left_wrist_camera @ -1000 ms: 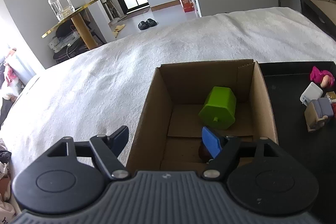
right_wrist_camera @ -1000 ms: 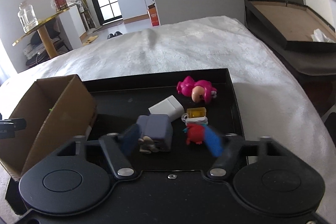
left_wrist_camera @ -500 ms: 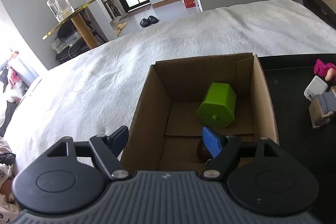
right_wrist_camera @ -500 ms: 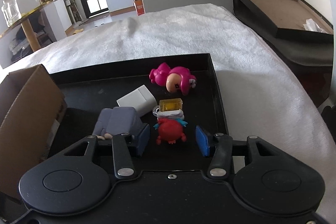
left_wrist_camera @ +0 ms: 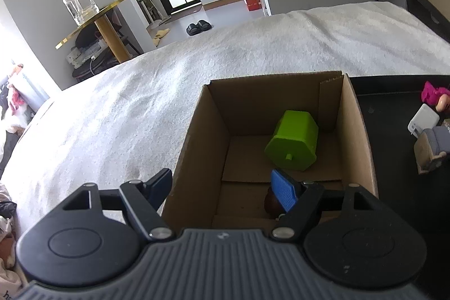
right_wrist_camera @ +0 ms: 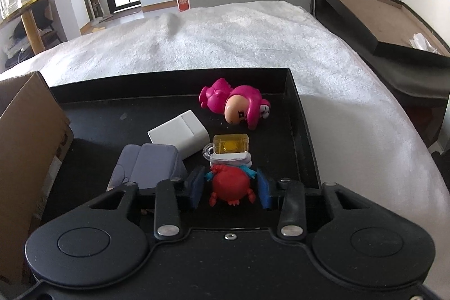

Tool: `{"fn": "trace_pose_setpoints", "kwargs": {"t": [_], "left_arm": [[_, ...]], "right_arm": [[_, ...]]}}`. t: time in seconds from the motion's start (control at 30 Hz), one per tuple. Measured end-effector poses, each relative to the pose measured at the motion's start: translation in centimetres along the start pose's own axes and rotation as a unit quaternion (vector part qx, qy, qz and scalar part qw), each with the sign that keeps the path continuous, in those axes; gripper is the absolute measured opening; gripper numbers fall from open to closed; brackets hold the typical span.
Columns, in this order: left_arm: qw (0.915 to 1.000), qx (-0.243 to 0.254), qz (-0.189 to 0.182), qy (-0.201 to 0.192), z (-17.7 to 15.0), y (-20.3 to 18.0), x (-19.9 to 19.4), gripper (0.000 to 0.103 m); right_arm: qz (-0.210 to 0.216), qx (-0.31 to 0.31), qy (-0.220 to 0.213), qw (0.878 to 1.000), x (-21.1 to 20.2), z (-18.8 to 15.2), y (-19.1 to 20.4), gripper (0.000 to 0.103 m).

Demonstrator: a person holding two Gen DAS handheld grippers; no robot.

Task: Organize rigid objects
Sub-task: 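Move the right gripper to the red figure and grasp it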

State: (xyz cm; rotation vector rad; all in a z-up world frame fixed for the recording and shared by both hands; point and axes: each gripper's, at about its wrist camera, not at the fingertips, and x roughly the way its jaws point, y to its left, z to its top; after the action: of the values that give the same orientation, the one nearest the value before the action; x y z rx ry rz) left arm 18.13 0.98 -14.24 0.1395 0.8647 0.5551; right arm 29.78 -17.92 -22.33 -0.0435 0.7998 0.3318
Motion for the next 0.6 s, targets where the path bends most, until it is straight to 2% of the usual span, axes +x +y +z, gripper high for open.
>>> {"fn": "trace_pose_setpoints", "kwargs": {"t": [0.37,0.6], "left_arm": [[0.9997,-0.012,-0.019,-0.010,-0.4,0.4,-1.2,0.076],[0.9992,-0.032,-0.020,-0.014,-0.6,1.9,-1.3,0.076]], "right_arm": [[-0.005,-0.001,-0.031,1.000,-4.0,1.0,-0.1,0.038],[0.003,-0.014,-0.057,0.998,-6.2,2.2,1.6,0.038]]}}
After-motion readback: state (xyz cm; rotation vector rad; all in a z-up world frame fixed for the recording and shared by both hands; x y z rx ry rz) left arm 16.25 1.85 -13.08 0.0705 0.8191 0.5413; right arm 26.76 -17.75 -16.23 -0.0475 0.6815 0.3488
